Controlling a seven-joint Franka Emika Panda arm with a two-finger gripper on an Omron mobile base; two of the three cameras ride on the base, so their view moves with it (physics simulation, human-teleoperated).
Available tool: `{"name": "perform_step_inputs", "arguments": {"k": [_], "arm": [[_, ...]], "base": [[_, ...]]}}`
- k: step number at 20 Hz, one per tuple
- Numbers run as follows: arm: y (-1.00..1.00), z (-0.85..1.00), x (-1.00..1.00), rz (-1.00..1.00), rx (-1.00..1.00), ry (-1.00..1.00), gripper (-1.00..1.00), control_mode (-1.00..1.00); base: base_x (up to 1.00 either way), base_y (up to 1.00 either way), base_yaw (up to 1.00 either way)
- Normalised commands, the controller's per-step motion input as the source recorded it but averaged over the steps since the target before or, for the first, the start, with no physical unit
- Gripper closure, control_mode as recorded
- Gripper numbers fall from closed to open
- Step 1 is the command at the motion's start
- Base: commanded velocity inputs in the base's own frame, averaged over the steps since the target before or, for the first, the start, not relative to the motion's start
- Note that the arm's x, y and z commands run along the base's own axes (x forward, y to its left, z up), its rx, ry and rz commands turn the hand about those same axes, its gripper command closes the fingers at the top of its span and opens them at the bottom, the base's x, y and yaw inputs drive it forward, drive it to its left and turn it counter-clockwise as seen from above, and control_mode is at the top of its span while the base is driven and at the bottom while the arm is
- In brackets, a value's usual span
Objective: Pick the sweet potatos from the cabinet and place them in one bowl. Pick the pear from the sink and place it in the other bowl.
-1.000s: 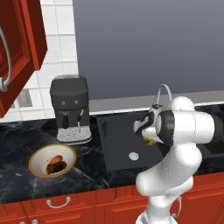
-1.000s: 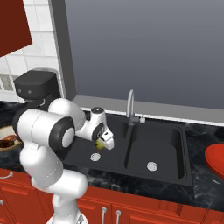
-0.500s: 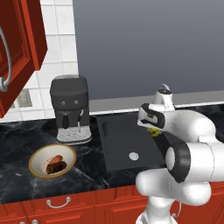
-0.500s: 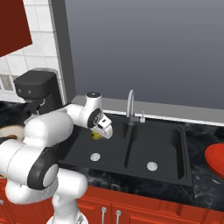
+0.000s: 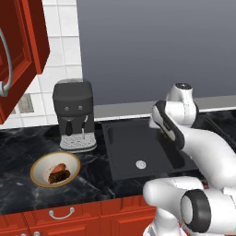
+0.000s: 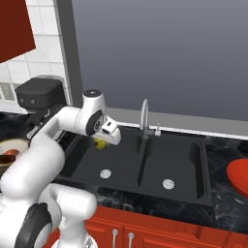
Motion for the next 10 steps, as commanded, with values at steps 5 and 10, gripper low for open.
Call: {"name": "perform_step_inputs", "arguments": {"k": [5, 10], "arm": [[0.02, 0.58, -0.58, 0.05, -0.15, -0.17, 1.0, -1.0], [0.0, 0.22, -0.53, -0.01, -0.06, -0.18, 1.0, -1.0]], "base": [[0.0, 0.0, 0.0], [0.0, 0.0, 0.0]]}}
